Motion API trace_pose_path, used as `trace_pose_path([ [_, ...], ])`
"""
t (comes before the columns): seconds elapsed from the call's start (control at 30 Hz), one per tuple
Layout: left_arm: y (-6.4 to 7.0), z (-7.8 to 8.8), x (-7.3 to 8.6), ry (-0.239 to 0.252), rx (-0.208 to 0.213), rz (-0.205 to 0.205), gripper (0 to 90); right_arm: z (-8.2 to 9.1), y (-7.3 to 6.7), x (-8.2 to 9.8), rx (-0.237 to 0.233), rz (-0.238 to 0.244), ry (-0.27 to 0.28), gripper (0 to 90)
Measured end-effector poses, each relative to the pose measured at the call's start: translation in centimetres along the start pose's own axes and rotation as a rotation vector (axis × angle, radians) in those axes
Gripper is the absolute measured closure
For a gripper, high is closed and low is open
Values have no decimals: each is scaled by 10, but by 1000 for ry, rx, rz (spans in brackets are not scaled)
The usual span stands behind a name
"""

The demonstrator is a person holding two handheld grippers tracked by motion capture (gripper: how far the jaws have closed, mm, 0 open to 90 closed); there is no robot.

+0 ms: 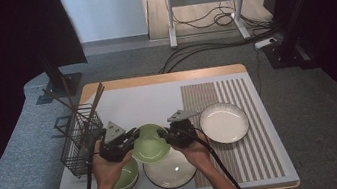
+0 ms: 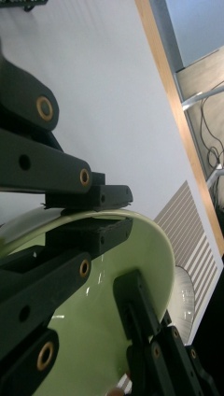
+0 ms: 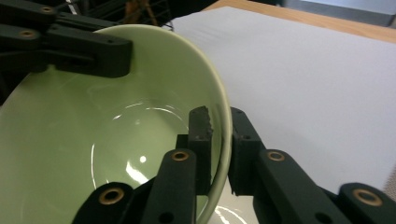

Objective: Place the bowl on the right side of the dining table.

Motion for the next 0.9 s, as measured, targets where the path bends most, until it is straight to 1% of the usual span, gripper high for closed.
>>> trace_pose_path([
  [0.07, 2, -2, 0, -7, 0, -6, 822, 0, 2, 0, 21, 4, 0, 842],
  [0.23, 2, -4, -1, -8, 20, 10, 814, 2, 5, 1, 24, 8, 4, 844],
  [0.27, 1, -3, -1, -2, 26, 16, 809, 3, 5, 0, 25, 7, 3, 844],
  [0.33, 0, -1, -2, 13, 52, 36, 780, 4, 5, -1, 18, 11, 14, 844],
  [0.37, -2, 2, -4, 32, 73, 61, 751, 4, 5, -1, 17, 10, 15, 844],
  [0.4, -3, 3, -4, 39, 80, 69, 738, 5, 6, -2, 20, 19, 17, 844],
  [0.47, -5, 8, -5, 47, 81, 73, 720, 6, 7, -2, 27, 19, 18, 844],
  [0.6, -10, 16, -6, 73, 88, 96, 623, 10, 12, -4, 30, 13, 26, 844],
  [0.67, -11, 21, -7, 86, 97, 92, 601, 12, 15, -4, 35, 15, 31, 843],
  [0.73, -11, 24, -7, 93, 105, 97, 580, 15, 17, -4, 42, 19, 30, 843],
  [0.8, -12, 30, -7, 109, 102, 100, 564, 17, 21, -4, 51, 19, 28, 843],
  [0.87, -14, 35, -8, 136, 115, 120, 547, 19, 24, -3, 55, 13, 32, 843],
  [0.9, -15, 37, -9, 142, 118, 123, 539, 21, 26, -2, 58, 12, 30, 843],
])
Point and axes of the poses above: each handheld gripper's, and its own axes: z roughly backward along the jaws, x roughly out of its underside, y roughly to its right, the point moved 2 cm from there along -z, roughly forward along the jaws, and after that the axes turned 14 degrees about y, right-handed, at the moved point
